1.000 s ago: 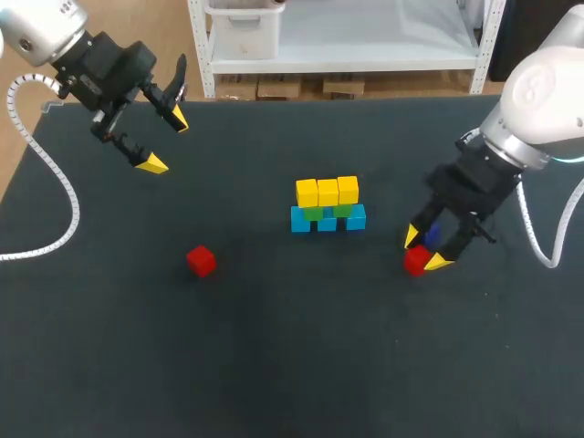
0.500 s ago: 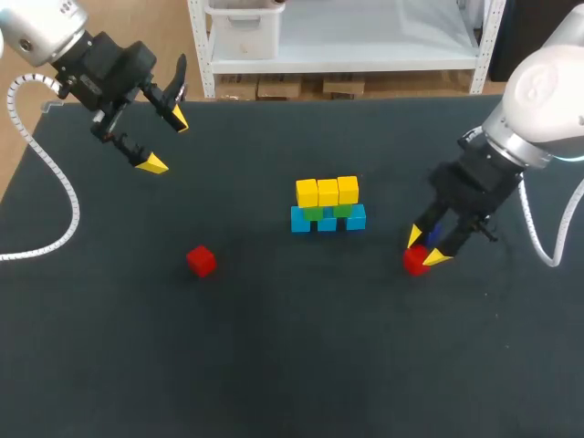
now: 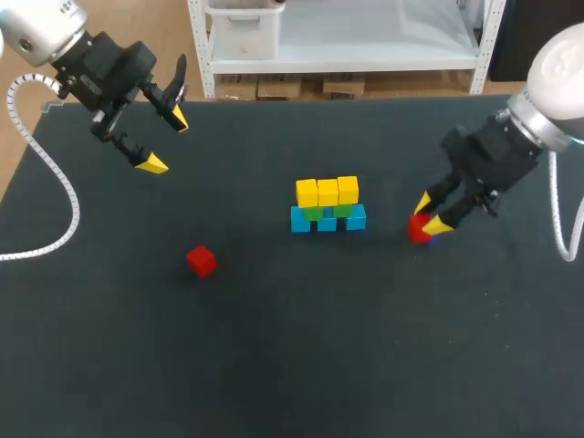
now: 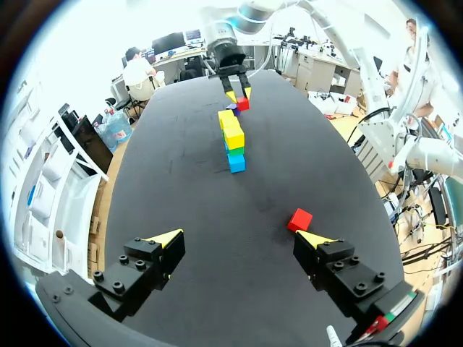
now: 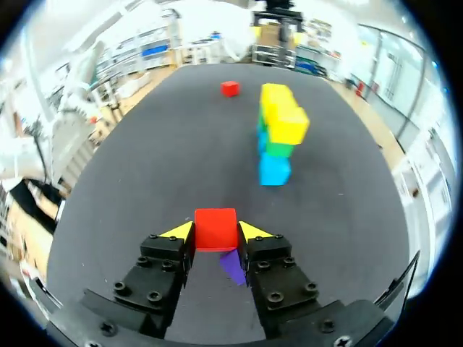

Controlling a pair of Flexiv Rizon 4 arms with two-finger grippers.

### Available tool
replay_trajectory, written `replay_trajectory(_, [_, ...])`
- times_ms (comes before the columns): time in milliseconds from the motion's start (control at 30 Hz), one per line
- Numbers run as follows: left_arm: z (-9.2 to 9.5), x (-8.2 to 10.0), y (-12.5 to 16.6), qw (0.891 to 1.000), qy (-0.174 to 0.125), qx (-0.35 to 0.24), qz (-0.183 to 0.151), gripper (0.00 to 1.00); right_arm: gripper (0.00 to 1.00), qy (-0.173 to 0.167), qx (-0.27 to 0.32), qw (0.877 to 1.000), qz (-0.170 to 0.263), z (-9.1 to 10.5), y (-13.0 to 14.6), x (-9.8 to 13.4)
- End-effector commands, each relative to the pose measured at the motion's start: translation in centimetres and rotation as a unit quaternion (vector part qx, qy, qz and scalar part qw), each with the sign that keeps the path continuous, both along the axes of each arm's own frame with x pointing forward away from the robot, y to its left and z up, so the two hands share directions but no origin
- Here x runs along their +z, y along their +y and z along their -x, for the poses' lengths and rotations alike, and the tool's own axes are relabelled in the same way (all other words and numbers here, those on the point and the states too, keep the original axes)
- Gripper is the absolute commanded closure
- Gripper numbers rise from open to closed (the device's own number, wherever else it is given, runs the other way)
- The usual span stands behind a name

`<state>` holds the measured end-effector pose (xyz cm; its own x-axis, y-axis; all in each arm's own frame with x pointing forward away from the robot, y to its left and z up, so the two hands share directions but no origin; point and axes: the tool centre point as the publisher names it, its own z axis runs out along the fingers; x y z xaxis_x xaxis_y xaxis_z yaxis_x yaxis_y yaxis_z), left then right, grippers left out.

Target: Place the blue cubes, place green cubes on the blue cubes, place the yellow cubes on the green cubes, then place the red cubes on the yellow cubes, and place purple cube on the red cubes.

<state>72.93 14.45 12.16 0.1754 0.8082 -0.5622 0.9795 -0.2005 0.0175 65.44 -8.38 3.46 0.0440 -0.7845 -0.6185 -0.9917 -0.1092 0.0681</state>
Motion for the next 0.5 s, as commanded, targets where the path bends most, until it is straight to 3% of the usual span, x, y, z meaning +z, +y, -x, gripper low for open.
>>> replay_trajectory(33, [-0.2,0.0,0.0,1.000,0.001,-0.002,-0.001,0.00,1.00,-0.049,-0.089,0.993,0.063,0.2,1.1,2.6])
replay_trajectory(267, [-0.2,0.0,0.0,1.000,0.001,-0.002,-0.001,0.00,1.00,-0.084,-0.135,0.984,0.078,-2.4,3.2,4.9])
replay_trajectory(500, [-0.2,0.0,0.0,1.000,0.001,-0.002,-0.001,0.00,1.00,-0.087,-0.135,0.985,0.065,-3.9,5.2,6.2])
